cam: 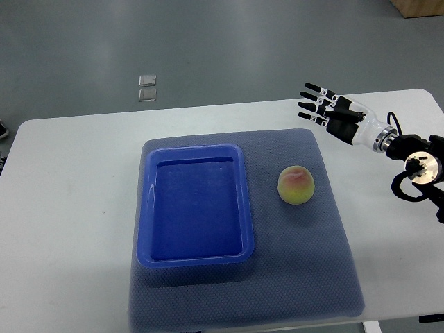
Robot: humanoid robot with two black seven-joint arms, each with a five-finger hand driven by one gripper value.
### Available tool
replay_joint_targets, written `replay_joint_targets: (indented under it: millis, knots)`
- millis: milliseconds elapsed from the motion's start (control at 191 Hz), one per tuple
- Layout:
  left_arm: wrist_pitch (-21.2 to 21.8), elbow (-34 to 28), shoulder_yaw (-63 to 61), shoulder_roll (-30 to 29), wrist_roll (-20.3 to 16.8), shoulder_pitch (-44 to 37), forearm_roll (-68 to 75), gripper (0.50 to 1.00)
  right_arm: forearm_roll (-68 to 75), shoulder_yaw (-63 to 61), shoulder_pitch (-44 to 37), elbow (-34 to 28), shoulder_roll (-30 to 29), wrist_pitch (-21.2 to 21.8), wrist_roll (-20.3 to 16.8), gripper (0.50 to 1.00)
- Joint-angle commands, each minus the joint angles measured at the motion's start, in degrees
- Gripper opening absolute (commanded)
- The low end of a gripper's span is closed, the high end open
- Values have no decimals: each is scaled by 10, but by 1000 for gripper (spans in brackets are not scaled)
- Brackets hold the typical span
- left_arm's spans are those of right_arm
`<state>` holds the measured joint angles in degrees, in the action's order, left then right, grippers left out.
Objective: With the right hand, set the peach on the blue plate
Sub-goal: 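Move the right hand forward toward the peach beside the blue tray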
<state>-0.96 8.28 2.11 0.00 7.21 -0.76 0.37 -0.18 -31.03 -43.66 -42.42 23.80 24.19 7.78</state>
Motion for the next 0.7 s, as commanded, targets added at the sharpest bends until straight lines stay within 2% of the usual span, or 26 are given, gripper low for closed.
replay_joint_targets:
  millis: [0,183,356,592,696]
  knots:
    - [1,1,-1,0,0,1,0,1000,0,0,1,0,0,2,0,934]
    - [1,-1,1,0,0,0,0,1000,-24,4,-1,-4,2,7,0,934]
    - [1,0,2,0,0,0,1,1000,-131,3,-25,-9,12,13,6,934]
    - [1,-1,2,0,0,-2,1,1000,-316,3,-69,-13,34,74,26,934]
    - [1,0,2,0,0,-2,1,1000,-419,5,-86,-35,44,104,43,934]
